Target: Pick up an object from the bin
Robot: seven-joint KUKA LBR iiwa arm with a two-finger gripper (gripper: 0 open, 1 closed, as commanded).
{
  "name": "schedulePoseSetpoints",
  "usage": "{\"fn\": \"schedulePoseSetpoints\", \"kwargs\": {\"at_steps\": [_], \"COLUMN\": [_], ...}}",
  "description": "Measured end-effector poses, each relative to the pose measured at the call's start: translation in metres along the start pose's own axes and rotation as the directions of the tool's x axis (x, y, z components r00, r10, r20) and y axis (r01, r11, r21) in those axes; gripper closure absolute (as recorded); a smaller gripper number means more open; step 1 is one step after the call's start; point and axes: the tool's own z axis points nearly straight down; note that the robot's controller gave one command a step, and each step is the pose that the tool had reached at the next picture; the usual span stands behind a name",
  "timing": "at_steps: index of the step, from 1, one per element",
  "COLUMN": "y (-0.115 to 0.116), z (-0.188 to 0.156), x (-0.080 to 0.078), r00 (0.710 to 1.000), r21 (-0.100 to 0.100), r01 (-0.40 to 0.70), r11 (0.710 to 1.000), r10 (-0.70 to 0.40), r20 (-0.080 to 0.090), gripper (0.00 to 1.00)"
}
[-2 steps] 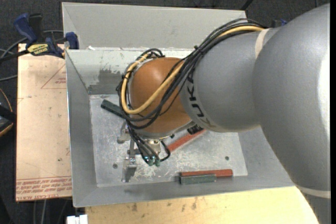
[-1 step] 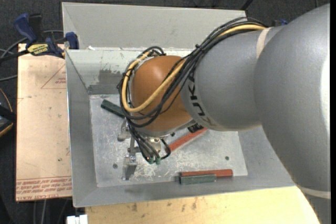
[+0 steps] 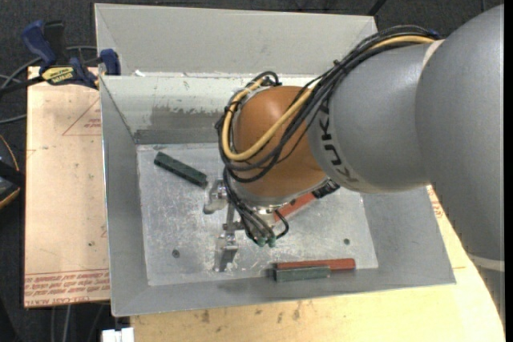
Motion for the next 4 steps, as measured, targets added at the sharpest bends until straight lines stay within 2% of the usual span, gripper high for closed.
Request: {"fn": "schedulePoseSetpoints", "kwargs": {"at_steps": [1,2,3,4], "y": [-0.04,-0.055,-0.096,-0.129], "z": [0.002,0.036,0.041,0.039], "x": [0.0,0.0,-0.002,0.002], "r00": [1.0,0.998,0.974,0.963], "r21": [0.003,0.0,-0.002,0.004], "r01": [0.005,0.065,0.228,0.269], "r11": [1.0,0.998,0.974,0.963], "r10": [-0.005,-0.065,-0.228,-0.269], "r20": [-0.002,0.007,-0.001,0.006], "gripper": [0.0,0.0,0.0,0.0]}}
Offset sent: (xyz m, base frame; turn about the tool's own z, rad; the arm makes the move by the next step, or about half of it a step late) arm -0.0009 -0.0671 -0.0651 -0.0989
